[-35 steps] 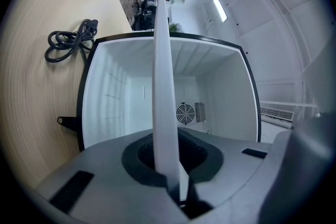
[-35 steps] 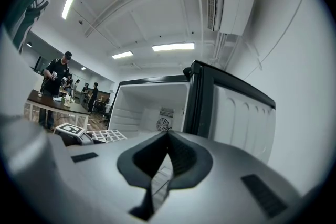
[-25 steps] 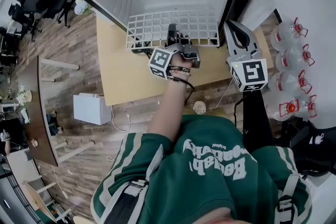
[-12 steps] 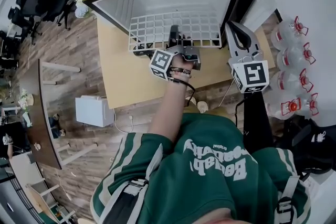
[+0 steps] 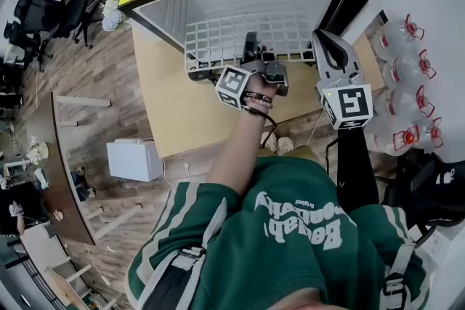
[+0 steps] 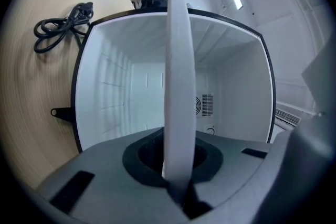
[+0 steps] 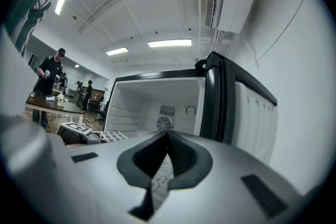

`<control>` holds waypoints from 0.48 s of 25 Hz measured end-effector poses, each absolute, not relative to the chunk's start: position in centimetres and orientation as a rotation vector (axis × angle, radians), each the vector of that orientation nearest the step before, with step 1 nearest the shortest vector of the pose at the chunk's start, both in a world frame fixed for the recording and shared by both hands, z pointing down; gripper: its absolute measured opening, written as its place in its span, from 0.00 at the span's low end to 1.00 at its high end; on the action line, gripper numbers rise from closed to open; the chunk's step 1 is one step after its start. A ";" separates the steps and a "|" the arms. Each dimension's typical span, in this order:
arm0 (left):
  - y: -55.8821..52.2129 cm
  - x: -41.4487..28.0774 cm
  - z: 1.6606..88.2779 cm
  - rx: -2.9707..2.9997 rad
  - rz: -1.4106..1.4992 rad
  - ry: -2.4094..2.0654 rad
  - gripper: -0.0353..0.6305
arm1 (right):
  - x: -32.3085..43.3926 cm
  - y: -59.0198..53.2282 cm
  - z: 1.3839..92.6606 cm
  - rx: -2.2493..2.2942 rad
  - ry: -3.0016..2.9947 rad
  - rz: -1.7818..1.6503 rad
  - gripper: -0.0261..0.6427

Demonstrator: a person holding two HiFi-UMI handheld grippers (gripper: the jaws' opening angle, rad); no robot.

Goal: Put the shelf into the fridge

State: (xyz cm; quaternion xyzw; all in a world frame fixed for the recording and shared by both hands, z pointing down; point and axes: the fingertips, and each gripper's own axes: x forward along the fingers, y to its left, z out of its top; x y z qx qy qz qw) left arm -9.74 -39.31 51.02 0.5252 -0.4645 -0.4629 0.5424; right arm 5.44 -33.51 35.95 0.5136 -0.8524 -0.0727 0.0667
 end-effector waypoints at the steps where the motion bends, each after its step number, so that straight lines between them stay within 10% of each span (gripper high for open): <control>1: -39.5 -9.7 51.0 1.252 -1.093 -1.092 0.09 | 5.4 -33.6 36.0 1.558 -2.560 -0.216 0.04; 12: -41.2 -9.0 51.0 1.295 -1.040 -1.031 0.09 | 5.5 -33.8 37.4 1.635 -2.481 -0.182 0.04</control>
